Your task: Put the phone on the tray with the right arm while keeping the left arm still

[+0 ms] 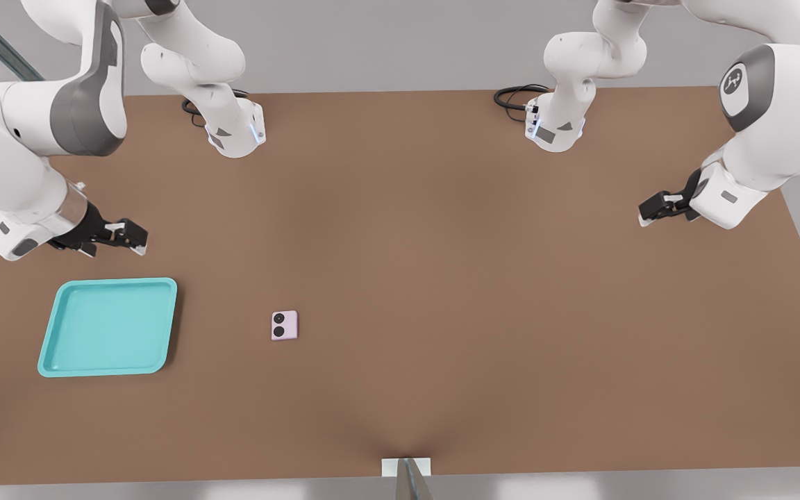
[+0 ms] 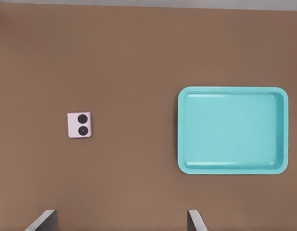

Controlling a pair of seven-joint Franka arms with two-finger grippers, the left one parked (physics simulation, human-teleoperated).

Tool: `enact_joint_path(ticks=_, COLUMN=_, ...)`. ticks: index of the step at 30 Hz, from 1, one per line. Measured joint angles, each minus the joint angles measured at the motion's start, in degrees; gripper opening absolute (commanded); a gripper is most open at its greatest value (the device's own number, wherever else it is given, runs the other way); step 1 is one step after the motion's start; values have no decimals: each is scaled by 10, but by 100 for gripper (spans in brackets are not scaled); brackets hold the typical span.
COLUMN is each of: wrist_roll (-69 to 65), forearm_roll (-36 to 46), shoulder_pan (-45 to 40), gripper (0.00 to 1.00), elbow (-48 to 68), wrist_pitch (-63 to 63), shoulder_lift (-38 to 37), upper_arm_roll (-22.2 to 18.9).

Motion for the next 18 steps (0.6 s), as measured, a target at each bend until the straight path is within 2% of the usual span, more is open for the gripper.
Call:
enact_joint_path(ticks=5, wrist_roll=1, forearm_roll=-1, shoulder_pan=7, gripper=100, elbow=1, wrist_pitch=8, shoulder_lift=24, upper_arm_roll=7)
enact_joint_path(ticks=10, wrist_roll=7, forearm_roll=1, shoulder_pan=68, gripper=100, elbow=5, wrist_pitch=63, shoulder_lift=130, upper_arm_roll=11)
enact_joint_path(ticks=18, wrist_roll=73, forearm_roll=2, shoulder_pan=149, gripper=100, elbow=-13, wrist_pitch=225, shoulder_lift=298, upper_arm_roll=25)
